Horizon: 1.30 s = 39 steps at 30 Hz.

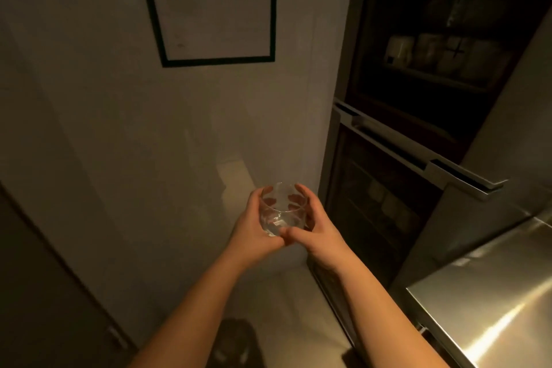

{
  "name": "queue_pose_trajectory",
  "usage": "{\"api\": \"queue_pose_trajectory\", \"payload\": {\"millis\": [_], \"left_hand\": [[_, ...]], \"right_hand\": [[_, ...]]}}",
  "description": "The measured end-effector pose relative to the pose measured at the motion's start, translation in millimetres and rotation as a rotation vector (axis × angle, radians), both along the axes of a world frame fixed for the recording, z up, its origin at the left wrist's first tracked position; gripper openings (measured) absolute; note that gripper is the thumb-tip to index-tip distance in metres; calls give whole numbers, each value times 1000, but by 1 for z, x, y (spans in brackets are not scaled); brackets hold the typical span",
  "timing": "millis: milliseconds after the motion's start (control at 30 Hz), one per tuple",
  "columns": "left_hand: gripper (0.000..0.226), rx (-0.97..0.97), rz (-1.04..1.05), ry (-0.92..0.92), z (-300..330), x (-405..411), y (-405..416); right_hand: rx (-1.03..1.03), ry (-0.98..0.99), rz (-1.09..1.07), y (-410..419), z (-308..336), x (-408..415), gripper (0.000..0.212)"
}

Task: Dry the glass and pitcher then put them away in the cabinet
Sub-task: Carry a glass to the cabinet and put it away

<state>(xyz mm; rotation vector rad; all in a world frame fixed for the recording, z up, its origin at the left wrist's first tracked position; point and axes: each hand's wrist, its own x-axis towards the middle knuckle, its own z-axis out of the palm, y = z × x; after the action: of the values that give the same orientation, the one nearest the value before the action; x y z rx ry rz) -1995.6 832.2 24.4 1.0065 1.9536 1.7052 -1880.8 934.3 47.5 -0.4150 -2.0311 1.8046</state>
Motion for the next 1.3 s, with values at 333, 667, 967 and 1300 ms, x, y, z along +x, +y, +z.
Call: {"api": "queue_pose_trajectory", "payload": {"millis": [333,667,967,1300], "left_hand": [[90,-20,-165,-11,-5,-71,77],[95,-5,-314,-96,16,-136,213],[96,-11,-261,61,29,-177,309],[93,-18,-286,134,20,-208,348]], "right_hand": [[-36,-7,-130,56,-1,-53,85],[-42,57,-324,169,11,-112,82],[-332,137,-758,280,8,-150,80],[-698,580,-1039,336,20,-190,85]]}}
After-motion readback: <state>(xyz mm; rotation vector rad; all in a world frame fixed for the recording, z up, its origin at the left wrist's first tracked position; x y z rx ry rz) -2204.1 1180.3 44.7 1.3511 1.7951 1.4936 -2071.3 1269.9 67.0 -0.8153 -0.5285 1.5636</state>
